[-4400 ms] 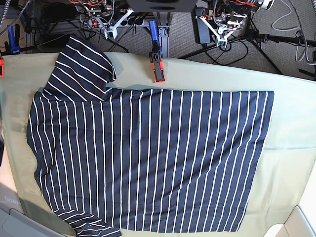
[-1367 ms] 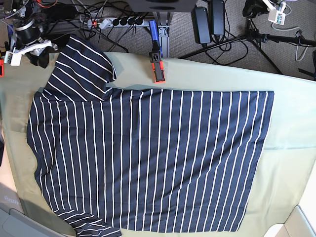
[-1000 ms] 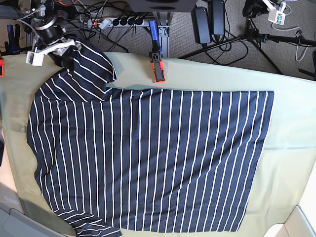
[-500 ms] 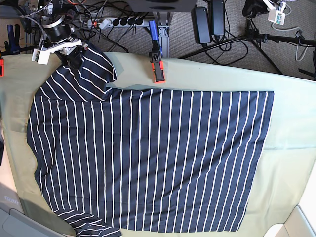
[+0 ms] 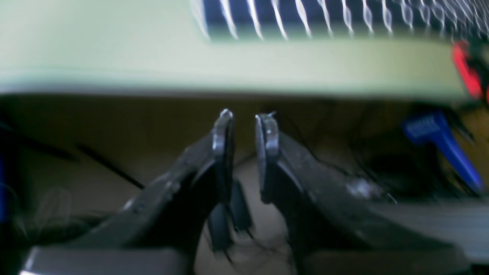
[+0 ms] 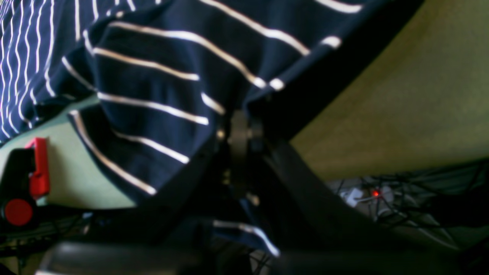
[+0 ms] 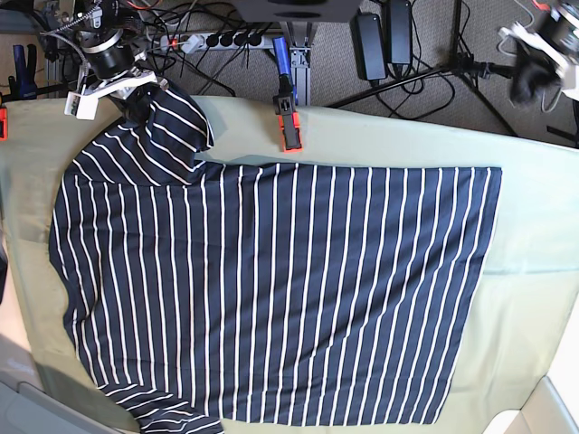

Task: Fold the T-shirt properly
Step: 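Lower the left gripper onto the shirt's opposite corner and grasp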

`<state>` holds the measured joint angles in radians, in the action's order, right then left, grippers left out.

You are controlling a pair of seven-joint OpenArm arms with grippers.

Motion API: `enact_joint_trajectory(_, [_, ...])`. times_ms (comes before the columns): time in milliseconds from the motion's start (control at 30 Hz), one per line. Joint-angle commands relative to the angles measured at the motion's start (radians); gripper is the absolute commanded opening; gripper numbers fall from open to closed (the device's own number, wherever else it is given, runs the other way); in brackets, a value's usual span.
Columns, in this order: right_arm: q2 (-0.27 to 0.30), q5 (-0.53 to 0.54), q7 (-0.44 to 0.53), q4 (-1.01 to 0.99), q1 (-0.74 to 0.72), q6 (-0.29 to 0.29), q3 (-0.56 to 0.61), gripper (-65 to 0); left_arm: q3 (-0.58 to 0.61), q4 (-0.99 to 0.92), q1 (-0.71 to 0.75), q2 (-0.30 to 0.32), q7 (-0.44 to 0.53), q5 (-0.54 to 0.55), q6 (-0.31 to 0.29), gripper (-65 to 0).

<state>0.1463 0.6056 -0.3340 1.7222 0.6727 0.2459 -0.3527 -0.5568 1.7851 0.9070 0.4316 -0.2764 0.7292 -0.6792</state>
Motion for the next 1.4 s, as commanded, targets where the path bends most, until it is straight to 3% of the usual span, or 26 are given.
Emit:
enact_joint_trajectory(0, [0.003, -0.007, -0.007, 0.010, 0.006, 0.039, -0.001, -65.0, -0.020, 0.013, -0.020, 0.032, 0.025, 0.015, -0.019, -51.0])
enact_joint_trajectory(200, [0.003, -0.008, -0.006, 0.010, 0.003, 0.039, -0.001, -65.0, 0.014, -0.063, -0.194, 0.161, -0.013, 0.015, -0.019, -50.5])
enact_joint_trajectory(267, [0.003, -0.008, -0.003, 0.010, 0.003, 0.039, -0.001, -65.0, 0.065, -0.116, -0.249, 0.196, -0.013, 0.015, -0.018, -45.2])
enact_joint_trajectory(400, [0.003, -0.008, -0.003, 0.010, 0.003, 0.039, -0.001, -65.0, 0.190, -0.254, -0.375, 0.217, -0.017, 0.015, 0.069, -28.7])
enact_joint_trajectory(467, [0.002, -0.007, -0.003, 0.010, 0.003, 0.039, -0.001, -65.0, 0.242, -0.326, -0.433, 0.215, -0.039, 0.026, 0.095, -28.2])
enact_joint_trajectory(700, [0.002, -0.011, -0.003, 0.010, 0.004, 0.039, -0.001, -65.0, 0.296, -0.435, -0.531, 0.214, -0.148, 0.172, 0.087, -28.2])
enact_joint_trajectory(867, [0.002, -0.022, -0.003, 0.010, 0.004, 0.039, -0.001, -65.0, 0.296, -0.435, -0.529, 0.205, -0.232, 0.271, -0.015, -28.2])
enact_joint_trajectory(1067, [0.002, -0.022, -0.003, 0.010, 0.004, 0.039, -0.001, -65.0, 0.300, -0.435, -0.529, 0.174, -0.245, 0.276, -0.018, -28.2])
enact_joint_trajectory(1367, [0.002, -0.023, -0.003, 0.010, 0.004, 0.039, -0.001, -65.0, 0.399, -0.428, -0.530, 0.172, -0.236, 0.268, -0.019, -28.2])
